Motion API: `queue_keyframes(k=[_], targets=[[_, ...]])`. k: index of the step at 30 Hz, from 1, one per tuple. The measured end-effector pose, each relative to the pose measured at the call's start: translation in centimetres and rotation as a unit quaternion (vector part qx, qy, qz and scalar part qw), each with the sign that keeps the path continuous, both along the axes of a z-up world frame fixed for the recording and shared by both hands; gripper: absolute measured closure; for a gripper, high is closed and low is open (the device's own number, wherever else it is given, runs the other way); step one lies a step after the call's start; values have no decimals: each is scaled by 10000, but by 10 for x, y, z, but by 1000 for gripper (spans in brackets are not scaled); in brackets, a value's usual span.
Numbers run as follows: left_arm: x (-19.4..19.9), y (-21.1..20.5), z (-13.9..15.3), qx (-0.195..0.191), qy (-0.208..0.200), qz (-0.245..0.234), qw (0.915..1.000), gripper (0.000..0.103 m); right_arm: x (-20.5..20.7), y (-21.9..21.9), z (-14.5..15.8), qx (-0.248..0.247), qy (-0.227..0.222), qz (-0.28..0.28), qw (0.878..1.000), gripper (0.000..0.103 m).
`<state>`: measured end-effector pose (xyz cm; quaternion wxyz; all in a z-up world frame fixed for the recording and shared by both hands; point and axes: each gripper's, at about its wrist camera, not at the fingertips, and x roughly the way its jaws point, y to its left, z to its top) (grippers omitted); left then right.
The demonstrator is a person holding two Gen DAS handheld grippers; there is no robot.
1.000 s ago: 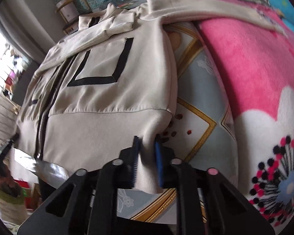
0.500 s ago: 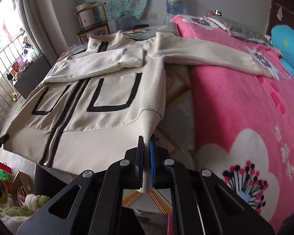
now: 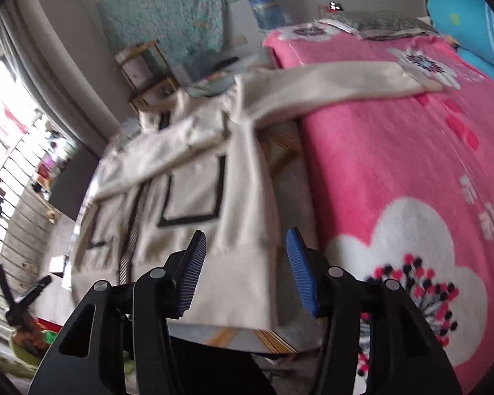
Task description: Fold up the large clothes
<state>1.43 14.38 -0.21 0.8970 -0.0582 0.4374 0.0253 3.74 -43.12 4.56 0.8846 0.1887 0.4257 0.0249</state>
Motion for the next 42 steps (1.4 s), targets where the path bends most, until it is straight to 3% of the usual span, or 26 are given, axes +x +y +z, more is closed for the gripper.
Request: queue_keyframes(k=[6, 9, 13, 15, 17, 20, 23, 26, 28, 30, 36, 42], targets=[[72, -14, 10, 481, -196, -165, 9985, 62, 69, 22, -5, 640, 4, 344, 9974, 52], [119, -26, -6, 474, -10, -464, 9978, 62, 98, 41, -16, 862, 84, 492, 9950, 52], [169, -46, -35, 853, 340, -892, 9918, 63, 134, 68, -34, 1050, 279, 680, 9918, 52], [185, -53, -47, 1037, 462, -984, 9887, 83, 144, 77, -39, 1090, 324, 746, 9907, 52], [196, -54, -54, 1196, 509, -934, 9871, 95, 153, 86, -44, 1096, 373, 787, 9902, 52], [196, -51, -46, 1526, 276, -660, 9857, 97, 160, 94, -49, 1053, 452, 818, 9900, 52], [179, -43, -25, 1421, -87, -494, 9886, 97, 163, 100, -50, 791, 476, 819, 9924, 52], [174, -46, -43, 1845, 1, -503, 9815, 97, 169, 96, -54, 646, 566, 808, 9930, 52], [180, -42, -65, 1783, 243, -467, 9826, 97, 176, 92, -58, 640, 686, 747, 9928, 52], [179, -46, -62, 1865, 248, -505, 9808, 97, 183, 90, -56, 627, 670, 751, 9929, 52], [166, -34, -43, 1239, 210, -543, 9906, 88, 227, 84, -48, 501, 593, 782, 9939, 52], [133, -12, -8, 687, -155, -161, 9974, 88, 274, 83, -62, -5, 838, 728, 9938, 54]])
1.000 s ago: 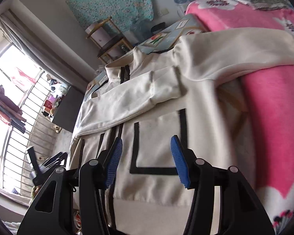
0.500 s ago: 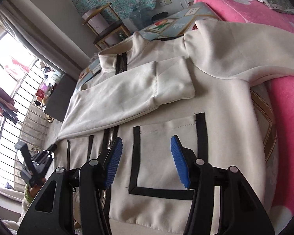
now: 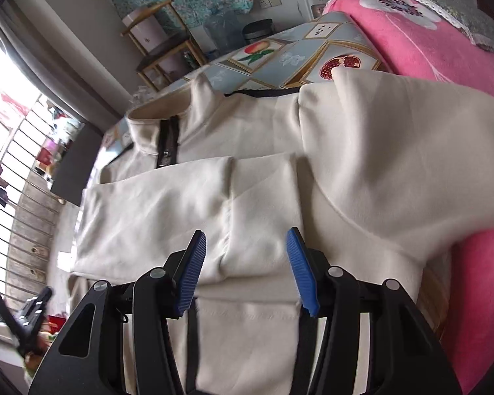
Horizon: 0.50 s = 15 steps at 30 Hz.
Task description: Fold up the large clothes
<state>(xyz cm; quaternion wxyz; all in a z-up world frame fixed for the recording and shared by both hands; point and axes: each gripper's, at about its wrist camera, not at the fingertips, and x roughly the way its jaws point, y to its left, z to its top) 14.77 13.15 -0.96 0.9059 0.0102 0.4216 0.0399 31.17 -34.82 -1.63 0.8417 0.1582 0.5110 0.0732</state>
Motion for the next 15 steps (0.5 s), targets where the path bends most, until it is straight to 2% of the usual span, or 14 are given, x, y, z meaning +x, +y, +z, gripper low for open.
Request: queue_keyframes(k=[3, 6, 7, 8, 9, 11, 13, 14, 15], targets=[[4, 1, 13, -350, -91, 109, 9993, 87, 16, 7, -16, -384, 132, 108, 9991, 59], [21, -12, 20, -512, -54, 152, 9986, 81, 20, 22, -37, -1400, 266, 241, 9895, 60], [29, -17, 22, -560, -31, 171, 9983, 80, 16, 26, -36, -1561, 139, 274, 9873, 60], [39, -24, 24, -659, 30, 172, 9977, 77, 13, 28, -34, -1700, 130, 261, 9850, 60], [47, -29, 27, -738, 92, 153, 9971, 68, 7, 29, -29, -1844, 87, 208, 9826, 60], [70, -46, 26, -816, 315, 60, 9962, 56, -11, 28, -12, -1761, -210, 253, 9838, 60], [91, -65, 20, -814, 560, -78, 9951, 51, -26, 21, 3, -1628, -394, 251, 9856, 59], [104, -76, 15, -881, 716, -231, 9933, 43, -36, 12, 11, -1503, -474, 173, 9873, 56], [113, -84, 10, -908, 818, -319, 9920, 36, -41, 1, 16, -1361, -517, 94, 9893, 48]])
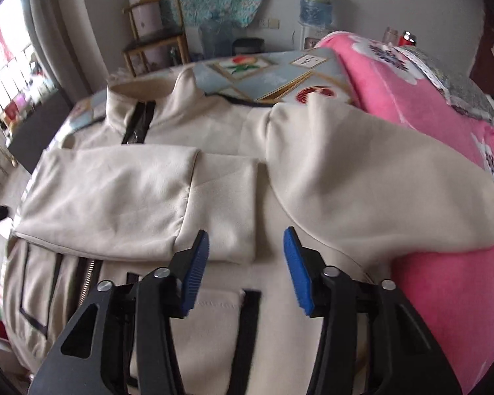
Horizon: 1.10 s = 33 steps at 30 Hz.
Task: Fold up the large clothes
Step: 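Grasp the other sleeve on the pink bed with the right tool and lift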
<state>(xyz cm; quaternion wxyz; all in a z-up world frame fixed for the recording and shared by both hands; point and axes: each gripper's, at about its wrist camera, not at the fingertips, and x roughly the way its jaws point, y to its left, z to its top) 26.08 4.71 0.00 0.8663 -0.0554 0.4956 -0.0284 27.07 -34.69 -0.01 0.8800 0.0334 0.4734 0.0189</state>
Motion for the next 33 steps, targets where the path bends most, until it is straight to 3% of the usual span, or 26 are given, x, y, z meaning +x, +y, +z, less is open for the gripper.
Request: queue_keyframes(k=[2, 3, 5, 8, 11, 14, 19, 21, 25, 28, 33], targets=[[18, -19, -12, 143, 132, -124, 9997, 33, -14, -30, 10, 388, -104, -272, 9988, 37], [25, -26, -17, 204, 163, -168, 9995, 26, -22, -52, 15, 621, -170, -495, 9967, 32], [37, -40, -31, 376, 214, -213, 9988, 17, -34, -100, 19, 1026, -248, -909, 9903, 32], [49, -53, -52, 578, 438, -216, 9971, 17, -51, -172, 16, 1495, -251, -1678, 9741, 32], [49, -56, -62, 661, 432, -111, 9968, 14, -68, -263, 7, 2223, -363, -2661, 9373, 32], [48, -55, -64, 598, 427, -59, 9973, 13, -74, -333, -9, 2762, -389, -3289, 9022, 32], [47, -53, -66, 591, 401, -2, 9974, 8, -75, -410, -36, 3386, -626, -3919, 8531, 32], [47, -53, -66, 592, 383, 13, 9975, 7, -73, -426, -48, 3553, -622, -4102, 8376, 39], [48, -53, -66, 589, 480, -33, 9971, 7, -61, -444, -64, 3672, -623, -4239, 8256, 49], [50, -53, -67, 603, 559, -49, 9966, 7, -53, -450, -71, 3560, -540, -4330, 8263, 59], [53, -51, -67, 604, 594, -86, 9964, 7, -58, -444, -57, 3157, -547, -4388, 8395, 91]])
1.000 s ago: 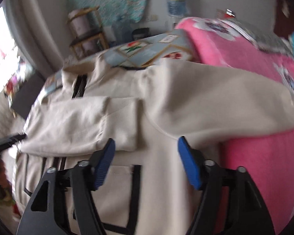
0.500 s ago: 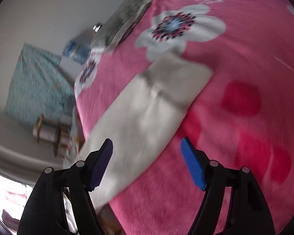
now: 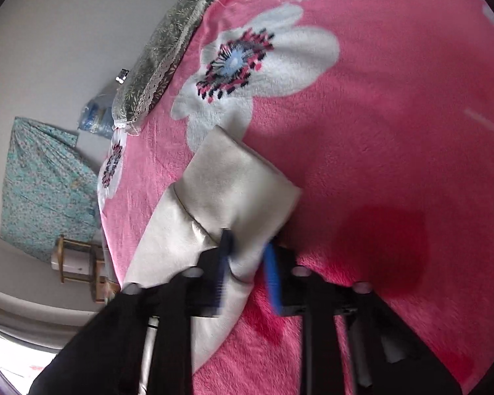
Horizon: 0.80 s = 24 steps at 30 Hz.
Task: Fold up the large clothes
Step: 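Grasp the other sleeve on the pink bed with the right tool and lift, then lay the held sleeve across the jacket body and open the right tool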
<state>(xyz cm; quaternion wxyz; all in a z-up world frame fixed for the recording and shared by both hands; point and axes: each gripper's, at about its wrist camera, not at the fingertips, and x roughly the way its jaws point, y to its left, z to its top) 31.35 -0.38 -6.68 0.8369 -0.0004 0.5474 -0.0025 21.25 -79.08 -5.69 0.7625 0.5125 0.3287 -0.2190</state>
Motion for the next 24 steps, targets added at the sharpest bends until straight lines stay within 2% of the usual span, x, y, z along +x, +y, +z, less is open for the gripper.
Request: queue_keyframes(k=[3, 7, 11, 14, 18, 21, 24], targets=[[2, 1, 0, -23, 49, -28, 10000, 7, -4, 14, 31, -496, -77, 121, 9987, 93], [6, 2, 0, -34, 112, -110, 9999, 7, 3, 51, 95, -1280, -330, 520, 9899, 94], [5, 3, 0, -39, 50, -154, 9999, 7, 20, 108, 169, -1722, -957, 1125, 9739, 94], [4, 3, 0, -48, -19, -198, 9998, 7, 39, 170, 220, -1923, -1464, 1733, 9548, 94], [-2, 6, 2, -141, -121, -292, 9994, 7, 60, 262, 263, -1976, -1985, 2598, 9242, 94], [-9, 16, 7, -369, -219, -301, 9986, 7, 77, 338, 275, -1955, -2222, 3273, 8974, 94], [-22, 29, 17, -417, -386, -267, 9980, 7, 93, 415, 264, -1913, -2226, 3940, 8710, 94]])
